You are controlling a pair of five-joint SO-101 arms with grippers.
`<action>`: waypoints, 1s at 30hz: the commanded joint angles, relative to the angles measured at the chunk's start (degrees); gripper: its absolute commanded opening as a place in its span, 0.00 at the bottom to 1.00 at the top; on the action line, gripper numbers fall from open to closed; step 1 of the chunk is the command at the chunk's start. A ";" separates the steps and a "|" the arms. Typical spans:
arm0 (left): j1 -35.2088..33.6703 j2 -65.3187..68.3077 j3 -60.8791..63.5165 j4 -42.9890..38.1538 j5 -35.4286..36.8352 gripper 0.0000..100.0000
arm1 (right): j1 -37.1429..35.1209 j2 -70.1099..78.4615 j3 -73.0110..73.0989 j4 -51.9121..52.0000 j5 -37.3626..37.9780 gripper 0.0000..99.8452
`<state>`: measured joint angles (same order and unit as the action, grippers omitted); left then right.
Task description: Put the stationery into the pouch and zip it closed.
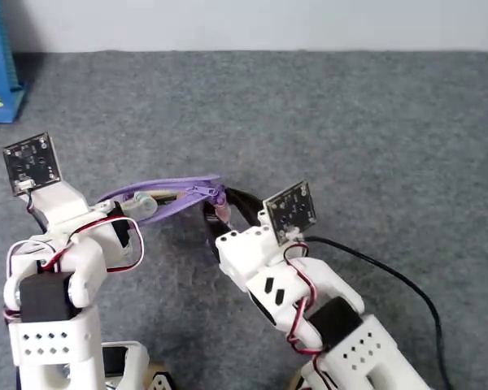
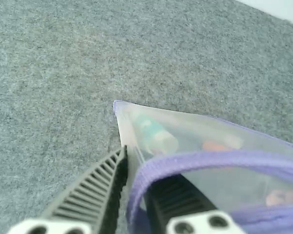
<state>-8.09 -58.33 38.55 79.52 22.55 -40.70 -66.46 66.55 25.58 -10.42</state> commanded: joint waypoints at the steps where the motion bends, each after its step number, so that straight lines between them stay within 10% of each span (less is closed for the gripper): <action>1: -0.26 -0.09 -0.22 -0.26 -0.44 0.01 | 1.80 2.33 -0.44 -2.42 -0.53 0.13; 30: 0.70 -0.09 -0.66 -10.73 -0.62 0.14 | 2.59 -26.51 -0.70 26.33 8.70 0.01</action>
<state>-8.00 -58.24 38.55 74.51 22.55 -36.22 -89.58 66.55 48.09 -3.74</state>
